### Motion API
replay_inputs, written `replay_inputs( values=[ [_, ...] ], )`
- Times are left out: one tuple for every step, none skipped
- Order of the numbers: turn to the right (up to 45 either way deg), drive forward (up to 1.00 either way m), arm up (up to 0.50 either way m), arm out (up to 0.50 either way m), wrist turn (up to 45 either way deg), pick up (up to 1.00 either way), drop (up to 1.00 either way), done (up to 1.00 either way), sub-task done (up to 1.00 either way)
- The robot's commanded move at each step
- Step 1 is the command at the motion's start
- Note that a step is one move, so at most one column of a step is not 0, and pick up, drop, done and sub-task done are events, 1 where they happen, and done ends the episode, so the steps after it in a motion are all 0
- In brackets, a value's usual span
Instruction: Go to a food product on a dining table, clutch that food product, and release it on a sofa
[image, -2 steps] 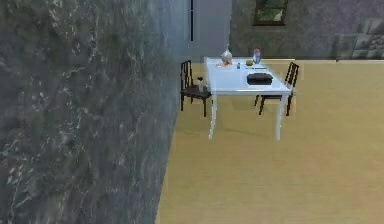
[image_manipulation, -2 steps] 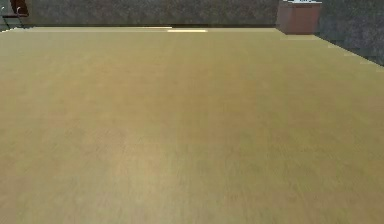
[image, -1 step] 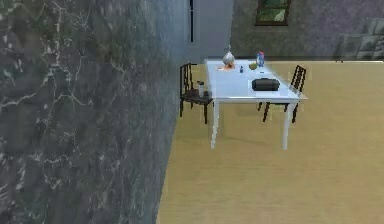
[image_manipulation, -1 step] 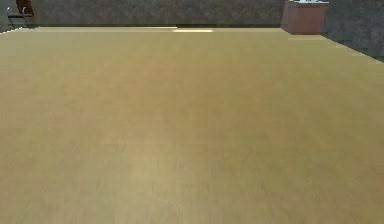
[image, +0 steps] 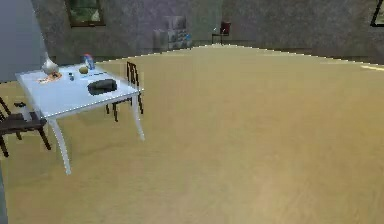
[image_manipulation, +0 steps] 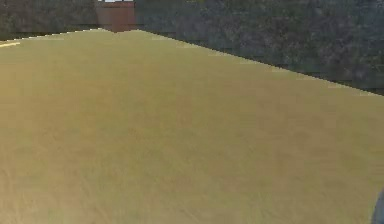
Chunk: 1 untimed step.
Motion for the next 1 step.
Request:
replay_inputs(
  values=[
    [45.0,0.00,0.00,0.00,0.0,0.00,0.00,0.00,0.00]
  ],
)
